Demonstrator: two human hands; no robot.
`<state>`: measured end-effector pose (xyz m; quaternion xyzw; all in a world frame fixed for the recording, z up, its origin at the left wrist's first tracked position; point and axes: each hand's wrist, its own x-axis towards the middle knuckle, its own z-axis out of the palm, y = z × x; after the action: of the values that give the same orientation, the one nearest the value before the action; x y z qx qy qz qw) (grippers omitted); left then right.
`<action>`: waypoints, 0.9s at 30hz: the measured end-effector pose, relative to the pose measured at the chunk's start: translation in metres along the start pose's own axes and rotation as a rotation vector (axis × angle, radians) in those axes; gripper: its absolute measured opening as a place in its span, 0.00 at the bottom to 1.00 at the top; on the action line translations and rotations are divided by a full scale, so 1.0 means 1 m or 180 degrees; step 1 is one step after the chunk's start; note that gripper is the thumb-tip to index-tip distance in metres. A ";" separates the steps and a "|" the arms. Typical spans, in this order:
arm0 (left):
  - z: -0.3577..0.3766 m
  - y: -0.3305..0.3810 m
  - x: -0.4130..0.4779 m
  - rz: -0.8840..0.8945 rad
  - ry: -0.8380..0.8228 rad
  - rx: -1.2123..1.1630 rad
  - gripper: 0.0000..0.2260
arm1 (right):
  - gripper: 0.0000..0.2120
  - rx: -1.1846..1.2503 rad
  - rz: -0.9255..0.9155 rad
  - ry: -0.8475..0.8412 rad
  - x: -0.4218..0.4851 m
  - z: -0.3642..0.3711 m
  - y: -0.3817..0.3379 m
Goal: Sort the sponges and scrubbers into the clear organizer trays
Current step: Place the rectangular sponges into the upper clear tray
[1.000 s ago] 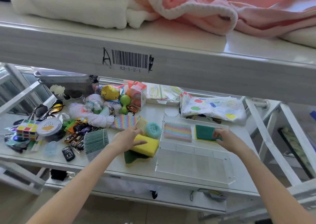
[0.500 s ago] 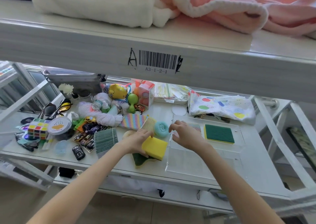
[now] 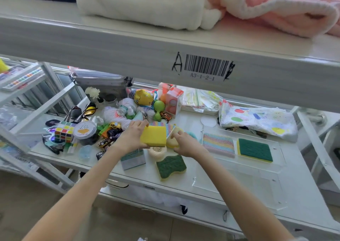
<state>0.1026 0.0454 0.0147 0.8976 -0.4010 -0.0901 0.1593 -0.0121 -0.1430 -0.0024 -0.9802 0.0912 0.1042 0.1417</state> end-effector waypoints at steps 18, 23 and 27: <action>-0.007 -0.005 -0.016 -0.0196 0.0277 -0.0453 0.32 | 0.20 -0.0446 -0.0598 0.0652 0.077 0.027 -0.003; -0.013 0.028 0.004 0.0070 0.0378 -0.0583 0.31 | 0.15 0.0209 -0.0528 0.1569 0.019 -0.022 0.022; -0.004 0.077 0.026 0.0447 0.0303 -0.0668 0.32 | 0.08 0.0455 -0.0298 0.1875 -0.065 -0.051 0.095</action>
<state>0.0683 -0.0214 0.0452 0.8490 -0.4433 -0.0774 0.2770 -0.0856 -0.2378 0.0356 -0.9589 0.0901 -0.1979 0.1824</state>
